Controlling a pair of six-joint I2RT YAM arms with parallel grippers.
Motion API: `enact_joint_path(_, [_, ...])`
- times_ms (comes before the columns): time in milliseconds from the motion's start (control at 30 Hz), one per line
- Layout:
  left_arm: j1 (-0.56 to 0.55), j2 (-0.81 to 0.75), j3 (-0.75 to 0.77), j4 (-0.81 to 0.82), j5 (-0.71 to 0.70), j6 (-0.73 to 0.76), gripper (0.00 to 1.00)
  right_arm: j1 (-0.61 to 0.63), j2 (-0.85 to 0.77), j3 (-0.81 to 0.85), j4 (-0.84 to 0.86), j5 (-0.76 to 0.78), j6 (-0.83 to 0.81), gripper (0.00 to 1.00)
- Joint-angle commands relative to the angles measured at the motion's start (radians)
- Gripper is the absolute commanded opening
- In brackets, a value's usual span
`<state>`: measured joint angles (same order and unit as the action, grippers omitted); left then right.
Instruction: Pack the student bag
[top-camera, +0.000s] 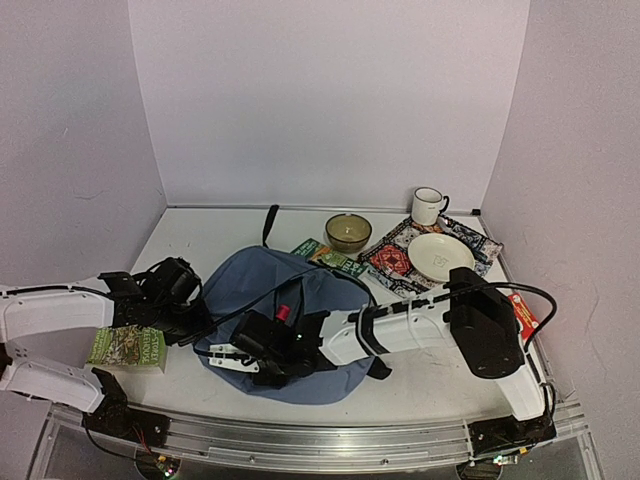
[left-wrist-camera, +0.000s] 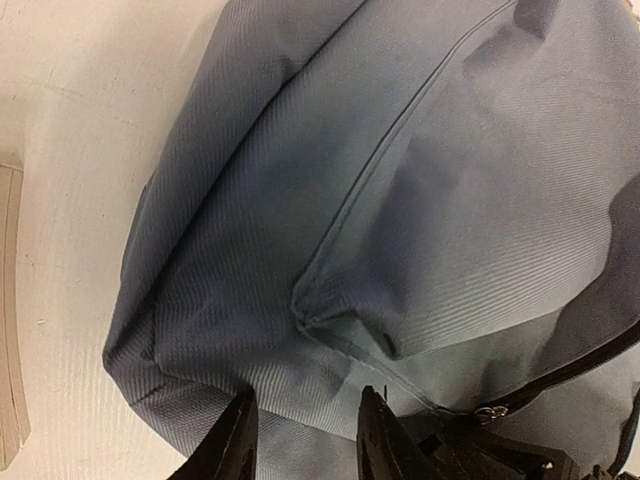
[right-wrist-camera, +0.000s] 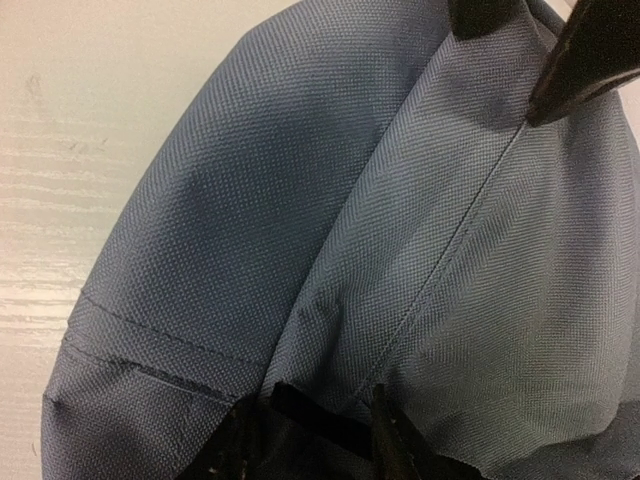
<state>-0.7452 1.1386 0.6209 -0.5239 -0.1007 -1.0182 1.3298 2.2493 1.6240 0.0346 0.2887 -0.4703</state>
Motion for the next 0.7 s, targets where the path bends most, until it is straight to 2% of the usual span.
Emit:
enact_joint_path(0, [0.001, 0.021, 0.037, -0.012, -0.003, 0.024, 0.36, -0.002, 0.030, 0.039, -0.010, 0.083, 0.013, 0.31])
enact_joint_path(400, [0.001, 0.001, 0.031, -0.006, 0.008, 0.027, 0.36, -0.009, 0.006, 0.051, 0.015, 0.093, 0.101, 0.06])
enact_joint_path(667, [0.001, -0.002, 0.028, -0.003, 0.003, 0.032, 0.36, -0.024, -0.092, 0.030, 0.018, -0.034, 0.226, 0.04])
